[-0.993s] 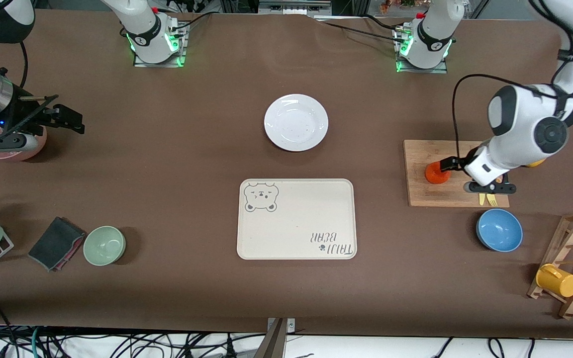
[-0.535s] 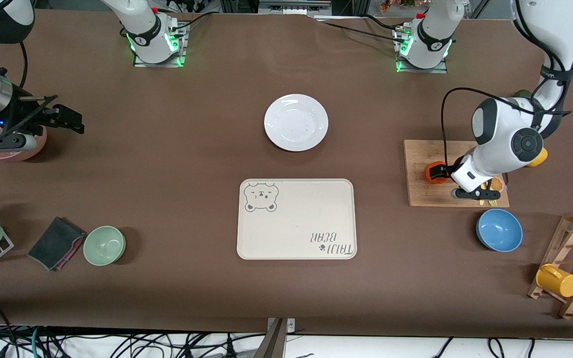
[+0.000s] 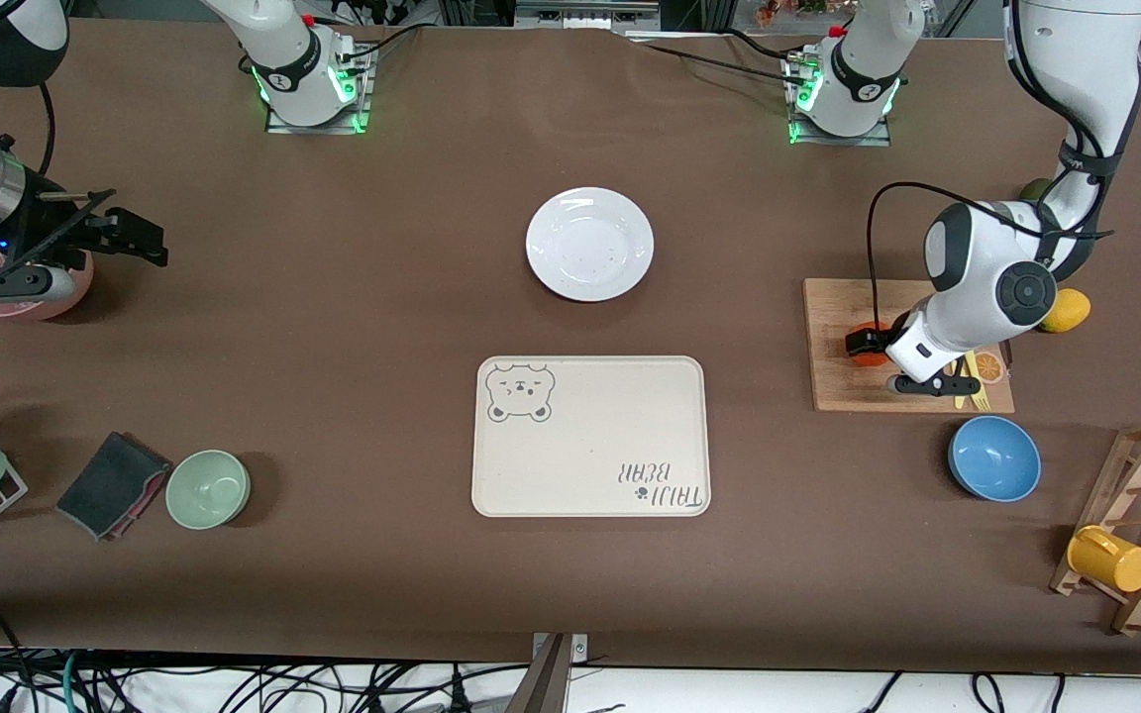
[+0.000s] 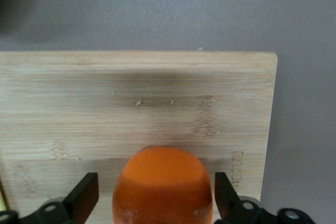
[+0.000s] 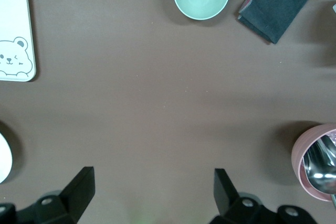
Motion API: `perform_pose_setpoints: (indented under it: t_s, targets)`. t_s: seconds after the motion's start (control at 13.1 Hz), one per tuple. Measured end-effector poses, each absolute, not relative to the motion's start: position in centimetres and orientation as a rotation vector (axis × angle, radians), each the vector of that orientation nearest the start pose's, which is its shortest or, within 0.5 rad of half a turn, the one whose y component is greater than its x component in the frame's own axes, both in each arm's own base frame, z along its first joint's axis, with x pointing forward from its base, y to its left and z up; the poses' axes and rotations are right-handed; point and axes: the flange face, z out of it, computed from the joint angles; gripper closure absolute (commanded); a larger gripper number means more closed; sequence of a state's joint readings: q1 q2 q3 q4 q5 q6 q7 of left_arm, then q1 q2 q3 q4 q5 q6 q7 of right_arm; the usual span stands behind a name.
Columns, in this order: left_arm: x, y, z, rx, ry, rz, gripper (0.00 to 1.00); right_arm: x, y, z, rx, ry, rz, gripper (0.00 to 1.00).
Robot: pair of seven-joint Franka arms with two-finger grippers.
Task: Place orange and plate with both arms
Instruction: 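Close the left gripper on the orange and lift it, then carry the orange with the left gripper over the white plate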
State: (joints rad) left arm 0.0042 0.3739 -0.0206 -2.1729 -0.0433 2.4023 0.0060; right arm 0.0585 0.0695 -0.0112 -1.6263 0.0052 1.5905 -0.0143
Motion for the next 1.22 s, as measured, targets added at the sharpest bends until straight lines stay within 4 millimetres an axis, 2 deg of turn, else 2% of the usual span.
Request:
perform_pose_setpoints:
  t_s: [0.15,0.23,0.31,0.46,0.61,0.69,0.84,1.22]
  targets:
    - [54.7,-1.0,20.7,-3.167,-0.022,0.227,0.83,57.1,2.8,56.1,-3.133,-0.096,0.165,0.00]
    - [54.7,-1.0,20.7,-3.167,-0.021,0.228,0.94,57.1,2.8,56.1,-3.133,-0.096,0.165,0.00]
    - [54.7,-1.1,20.7,-3.167,-0.020,0.227,1.00,57.1,2.8,56.1,-3.133,-0.096,0.165,0.00]
    - [54.8,-1.3,21.0,-3.168,-0.013,0.215,1.00,57.1,2.8,56.1,-3.133,-0.096,0.165,0.00]
    - [55.3,-2.4,22.2,-3.184,-0.007,0.170,1.00,57.1,2.8,56.1,-3.133,-0.096,0.166,0.00]
    - [55.6,-3.7,23.1,-3.206,-0.013,0.146,1.00,57.1,2.8,56.1,-3.133,-0.096,0.165,0.00]
    - [56.0,-7.9,24.9,-3.248,-0.001,0.098,1.00,57.1,2.8,56.0,-3.133,-0.097,0.165,0.00]
    - [56.0,-21.3,28.7,-3.286,-0.093,0.007,1.00,56.8,3.1,55.6,-3.129,-0.104,0.220,0.00]
